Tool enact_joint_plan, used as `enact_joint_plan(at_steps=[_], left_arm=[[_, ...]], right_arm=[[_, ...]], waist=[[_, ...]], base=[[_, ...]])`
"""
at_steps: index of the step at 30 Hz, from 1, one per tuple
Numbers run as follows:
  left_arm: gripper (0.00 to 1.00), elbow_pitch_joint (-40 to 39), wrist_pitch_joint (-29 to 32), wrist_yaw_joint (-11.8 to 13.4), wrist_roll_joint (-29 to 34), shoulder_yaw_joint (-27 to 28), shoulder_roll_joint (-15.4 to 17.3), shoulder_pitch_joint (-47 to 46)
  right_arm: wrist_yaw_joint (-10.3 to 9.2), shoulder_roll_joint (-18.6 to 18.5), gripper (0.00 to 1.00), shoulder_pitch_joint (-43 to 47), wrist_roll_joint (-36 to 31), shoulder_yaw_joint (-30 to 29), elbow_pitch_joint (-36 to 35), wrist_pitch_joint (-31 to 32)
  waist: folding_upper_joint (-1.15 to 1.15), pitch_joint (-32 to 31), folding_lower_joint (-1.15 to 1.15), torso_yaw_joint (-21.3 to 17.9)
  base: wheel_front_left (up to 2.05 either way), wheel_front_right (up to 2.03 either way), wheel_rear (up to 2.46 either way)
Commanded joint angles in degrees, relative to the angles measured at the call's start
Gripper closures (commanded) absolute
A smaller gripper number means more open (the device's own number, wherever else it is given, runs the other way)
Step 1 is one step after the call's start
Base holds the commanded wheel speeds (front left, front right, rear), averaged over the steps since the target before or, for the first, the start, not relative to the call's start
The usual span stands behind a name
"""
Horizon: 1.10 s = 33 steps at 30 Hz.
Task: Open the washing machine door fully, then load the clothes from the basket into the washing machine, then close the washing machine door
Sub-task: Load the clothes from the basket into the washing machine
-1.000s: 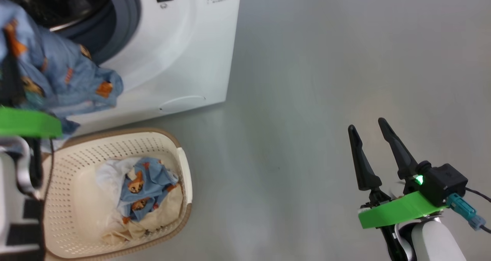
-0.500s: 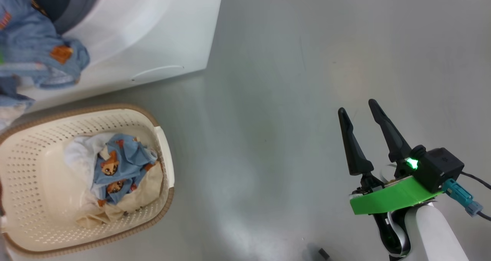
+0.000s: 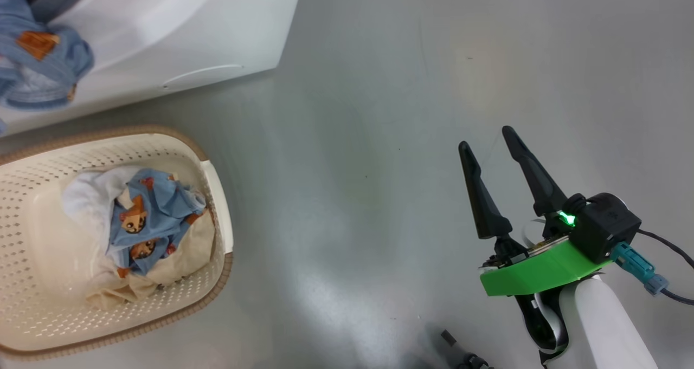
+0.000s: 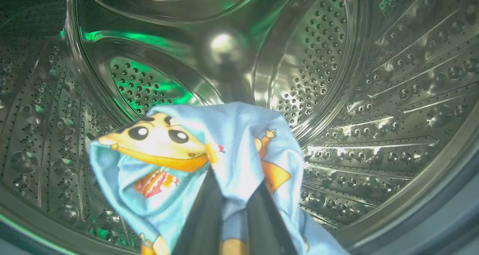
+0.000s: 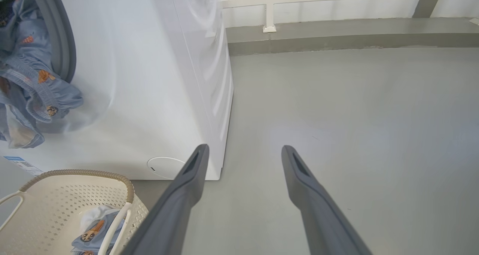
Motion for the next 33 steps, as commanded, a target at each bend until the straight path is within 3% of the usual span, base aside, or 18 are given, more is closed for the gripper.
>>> enact_joint_plan(at_steps=[1,14,24,33], left_arm=[[1.0,-1.18,-0.29,0.19,0.58,0.99,3.13,-1.23],[1.0,2.66,-0.29,0.75,1.59,1.43,6.6,-7.44],[1.0,2.88,-0.29,1.06,2.41,0.36,6.87,-11.34],[1.0,15.33,1.98,1.77,3.14,-1.81,6.27,-13.89]], right_arm=[[0.09,0.05,0.0,0.32,-0.77,1.3,-1.23,-0.27],[0.09,-0.38,0.0,1.57,-0.65,3.19,-0.47,-0.27],[0.09,-0.71,0.0,1.81,-0.65,3.66,-0.69,-0.27],[0.09,-0.51,0.0,1.61,-0.48,3.88,-0.08,-0.27]], waist=[[0.0,0.26,0.0,-0.28],[0.0,0.69,0.0,-2.97],[0.0,1.69,0.0,-3.41],[0.0,1.06,0.0,-2.65]], base=[[0.0,0.0,0.0],[0.0,0.0,0.0],[0.0,0.0,0.0],[0.0,0.0,0.0]])
